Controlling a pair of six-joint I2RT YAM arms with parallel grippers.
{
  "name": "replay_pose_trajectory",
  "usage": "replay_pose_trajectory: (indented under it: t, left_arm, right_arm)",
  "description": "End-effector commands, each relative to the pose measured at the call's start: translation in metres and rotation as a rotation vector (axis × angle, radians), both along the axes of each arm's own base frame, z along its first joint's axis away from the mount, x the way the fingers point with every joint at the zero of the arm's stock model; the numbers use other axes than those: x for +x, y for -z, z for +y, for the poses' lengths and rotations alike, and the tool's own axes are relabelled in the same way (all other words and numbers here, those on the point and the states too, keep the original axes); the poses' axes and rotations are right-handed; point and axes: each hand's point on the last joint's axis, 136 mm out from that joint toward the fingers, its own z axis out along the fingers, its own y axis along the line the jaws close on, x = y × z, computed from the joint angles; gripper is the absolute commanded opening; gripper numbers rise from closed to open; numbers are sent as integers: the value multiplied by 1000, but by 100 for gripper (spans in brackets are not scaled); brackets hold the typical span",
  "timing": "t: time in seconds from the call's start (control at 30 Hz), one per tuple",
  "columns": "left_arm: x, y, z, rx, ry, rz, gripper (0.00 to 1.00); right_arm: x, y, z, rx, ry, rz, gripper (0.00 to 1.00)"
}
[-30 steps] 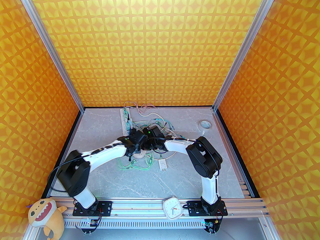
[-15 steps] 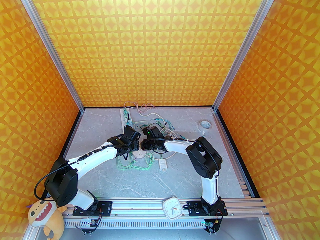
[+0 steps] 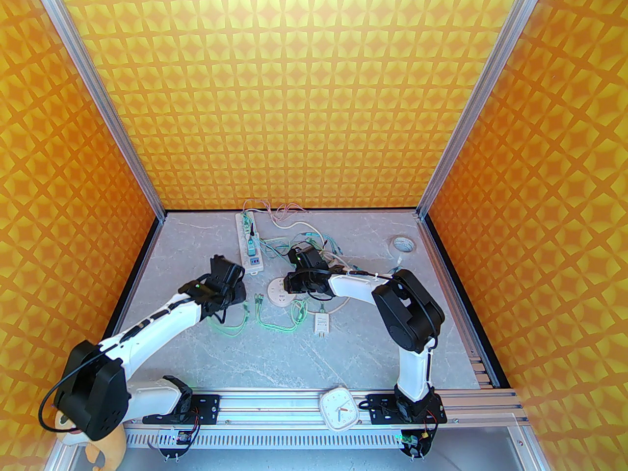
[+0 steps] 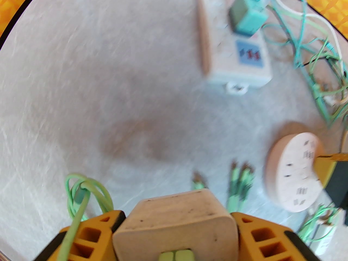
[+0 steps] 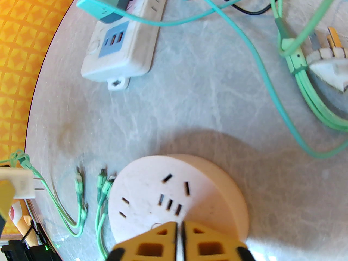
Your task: Pull the plug off the socket
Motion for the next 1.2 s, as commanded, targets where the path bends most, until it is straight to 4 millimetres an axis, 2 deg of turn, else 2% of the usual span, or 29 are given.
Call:
replay_pose_trajectory:
  t: [0.0, 0.1, 0.2, 0.27, 0.37, 0.53, 0.6, 0.73, 0.8, 0.87, 0.9, 0.93, 0.97, 1.17]
  left_arm:
    - [-3, 0, 15, -1, -52, -4, 56]
    - [-6, 4, 31, 11, -97, 21, 57]
    - [-5, 5, 44, -2, -133, 33, 59]
    - [-3, 8, 49, -14, -143, 43, 59]
    - [2, 13, 58, -26, -169, 69, 62]
    - [11, 28, 78, -74, -230, 118, 64]
    - [14, 35, 89, -111, -269, 140, 64]
    - [17, 40, 106, -138, -320, 170, 68]
    - [18, 41, 114, -146, -341, 182, 73]
    - [19, 40, 119, -156, -357, 190, 79]
    - [19, 39, 121, -157, -363, 193, 88]
    - [20, 37, 122, -159, -368, 190, 95]
    - [21, 34, 122, -161, -370, 184, 99]
    - [30, 3, 119, -190, -347, 103, 99]
  right_arm:
    - [-18, -21, 6, 23, -64, -22, 22]
    - [-21, -47, 7, 55, -67, -76, 30]
    - [-24, -68, 0, 72, -53, -131, 36]
    - [-25, -82, -6, 76, -34, -175, 50]
    - [-25, -96, -20, 64, 11, -239, 63]
    - [-21, -106, -52, -1, 123, -354, 81]
    - [-20, -109, -62, -20, 161, -384, 82]
    - [-21, -111, -70, -34, 186, -404, 84]
    - [-20, -110, -76, -48, 211, -410, 95]
    - [-21, -110, -79, -50, 218, -416, 97]
    - [-22, -111, -79, -47, 219, -419, 98]
    - [-22, -112, -80, -46, 223, -422, 99]
    - [-23, -114, -82, -46, 225, -427, 98]
    - [-26, -125, -95, -58, 271, -467, 98]
